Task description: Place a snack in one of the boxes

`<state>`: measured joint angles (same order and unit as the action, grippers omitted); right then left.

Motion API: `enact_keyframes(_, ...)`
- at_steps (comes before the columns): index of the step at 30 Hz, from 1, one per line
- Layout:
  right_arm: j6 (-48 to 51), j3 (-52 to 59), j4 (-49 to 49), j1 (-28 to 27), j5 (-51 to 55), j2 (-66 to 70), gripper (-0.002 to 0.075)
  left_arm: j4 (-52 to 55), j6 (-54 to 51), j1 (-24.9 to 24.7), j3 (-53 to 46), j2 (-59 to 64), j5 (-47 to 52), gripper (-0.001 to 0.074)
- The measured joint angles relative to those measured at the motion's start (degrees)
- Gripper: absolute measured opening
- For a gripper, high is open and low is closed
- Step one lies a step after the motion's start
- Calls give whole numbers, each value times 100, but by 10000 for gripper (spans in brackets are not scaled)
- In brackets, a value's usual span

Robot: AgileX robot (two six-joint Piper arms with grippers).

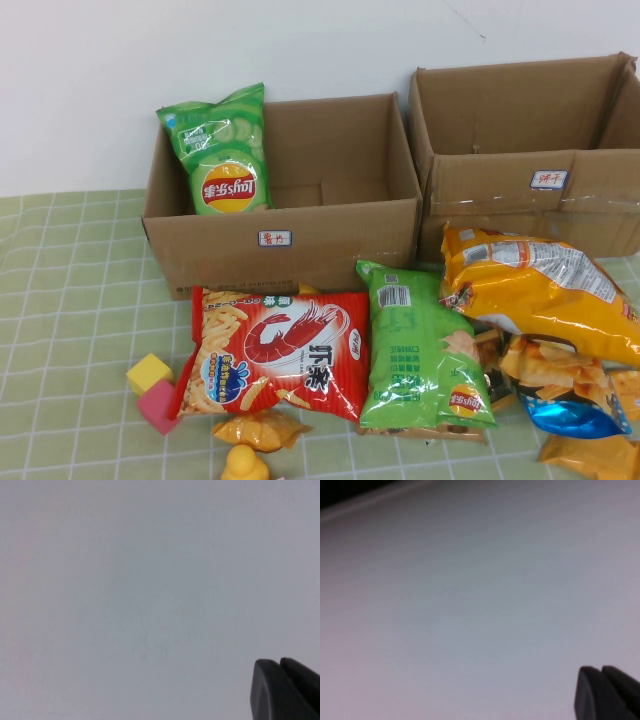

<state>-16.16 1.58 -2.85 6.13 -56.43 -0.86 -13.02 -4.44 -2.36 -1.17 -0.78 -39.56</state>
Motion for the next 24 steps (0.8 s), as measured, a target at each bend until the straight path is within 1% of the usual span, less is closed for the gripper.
enact_keyframes(2, -8, -151, 42, 0, 425, -5, -2, 0, 0, 0, 0, 0, 274, -2)
enact_keyframes(5, 18, -631, 52, 0, 1595, -5, -2, -9, -187, 0, 265, 0, 1143, -2)
enact_keyframes(8, 351, -1176, 52, 0, 2742, -5, -2, -9, -731, 0, 852, 0, 2330, -2)
enact_keyframes(9, 606, -1517, 52, 0, 3390, -5, -2, 1, -1133, 0, 1255, 0, 3039, -2)
enact_keyframes(12, 779, -1860, 52, 0, 4359, 149, -2, 13, -1585, 0, 1744, 164, 3893, -2)
enact_keyframes(15, 698, -1938, 74, 0, 5230, 465, -2, 25, -1966, 0, 2033, 431, 4491, -2)
enact_keyframes(20, 726, -1938, 87, 0, 6511, 978, -2, 35, -2154, 0, 2029, 777, 5017, -2)
enact_keyframes(24, 743, -1938, 92, 0, 6943, 1132, -2, 35, -2167, 0, 1830, 851, 5272, -2)
